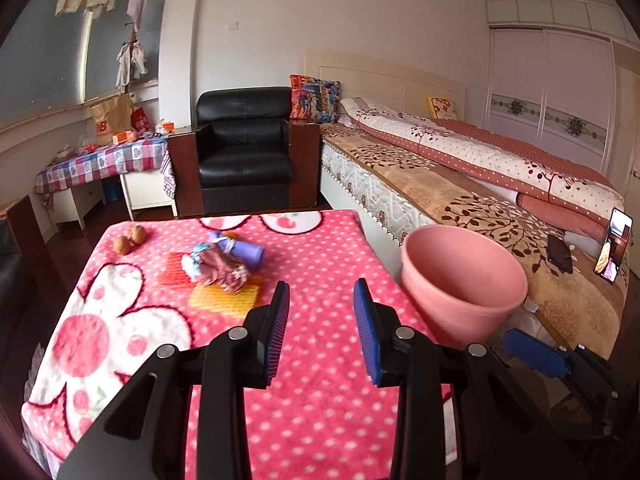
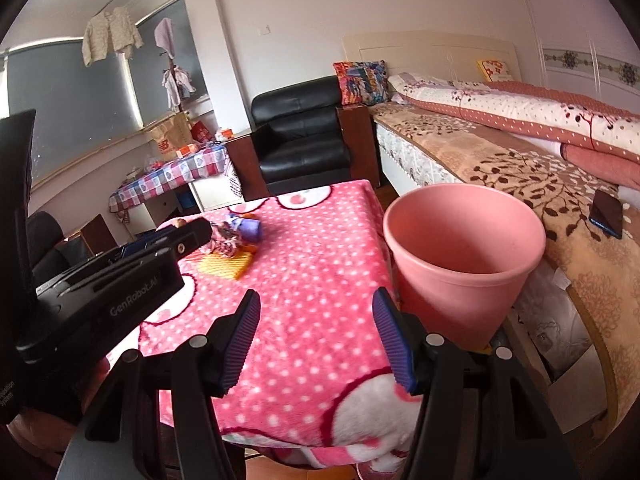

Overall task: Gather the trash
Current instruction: 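Move both open tools back over the remaining trash on the table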

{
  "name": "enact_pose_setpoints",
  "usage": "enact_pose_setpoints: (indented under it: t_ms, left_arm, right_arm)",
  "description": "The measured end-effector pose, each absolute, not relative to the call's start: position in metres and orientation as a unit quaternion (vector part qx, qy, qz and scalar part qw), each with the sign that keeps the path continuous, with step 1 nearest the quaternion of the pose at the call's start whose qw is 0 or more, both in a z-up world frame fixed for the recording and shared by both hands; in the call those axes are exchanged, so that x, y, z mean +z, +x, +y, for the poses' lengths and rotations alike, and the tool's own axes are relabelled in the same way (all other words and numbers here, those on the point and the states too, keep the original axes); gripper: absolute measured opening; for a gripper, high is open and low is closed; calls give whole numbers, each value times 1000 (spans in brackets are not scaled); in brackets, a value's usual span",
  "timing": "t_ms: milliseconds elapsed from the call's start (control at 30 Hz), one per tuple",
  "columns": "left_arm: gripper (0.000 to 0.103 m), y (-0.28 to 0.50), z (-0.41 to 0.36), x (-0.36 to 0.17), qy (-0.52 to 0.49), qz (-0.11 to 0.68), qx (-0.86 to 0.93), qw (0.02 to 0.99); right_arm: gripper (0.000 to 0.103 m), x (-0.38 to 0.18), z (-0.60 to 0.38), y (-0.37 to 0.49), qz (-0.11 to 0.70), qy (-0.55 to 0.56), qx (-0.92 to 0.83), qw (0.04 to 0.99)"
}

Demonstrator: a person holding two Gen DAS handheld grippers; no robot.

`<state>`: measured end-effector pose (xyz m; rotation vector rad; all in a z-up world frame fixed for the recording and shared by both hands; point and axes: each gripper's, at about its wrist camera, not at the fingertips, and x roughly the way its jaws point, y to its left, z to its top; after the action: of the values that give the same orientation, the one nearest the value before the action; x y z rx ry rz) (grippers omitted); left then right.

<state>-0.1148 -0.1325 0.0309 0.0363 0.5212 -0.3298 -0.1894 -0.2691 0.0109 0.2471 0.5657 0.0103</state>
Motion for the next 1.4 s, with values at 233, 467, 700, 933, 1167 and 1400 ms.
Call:
enact_pose_setpoints:
  t_ms: [233,467,700,933,1167,1400]
  left_arm:
    - [33,-130,-100,27,0,263,-144,954]
    - [33,-141,-91,29,-6,260,-137,956]
    - [33,-145,-88,31,-6,254,-137,957]
    - [33,-140,-86,33,-5,243,-137,960]
    - [33,-113,-70,21,-8,266,-115,957]
    - [33,-72,-35,17,-29,274,-67,959]
  right_arm:
    - [69,12,-234,-208,274,99,20,956]
    - [78,17,-228,-217,260,79,10,962]
    - [79,20,-230,-221,245,75,5,967]
    - [79,15,-238,-204,258,94,20,961]
    - [75,6,-244,-169,287,113,36,951]
    - [75,-1,-241,-106,324,136,66,934]
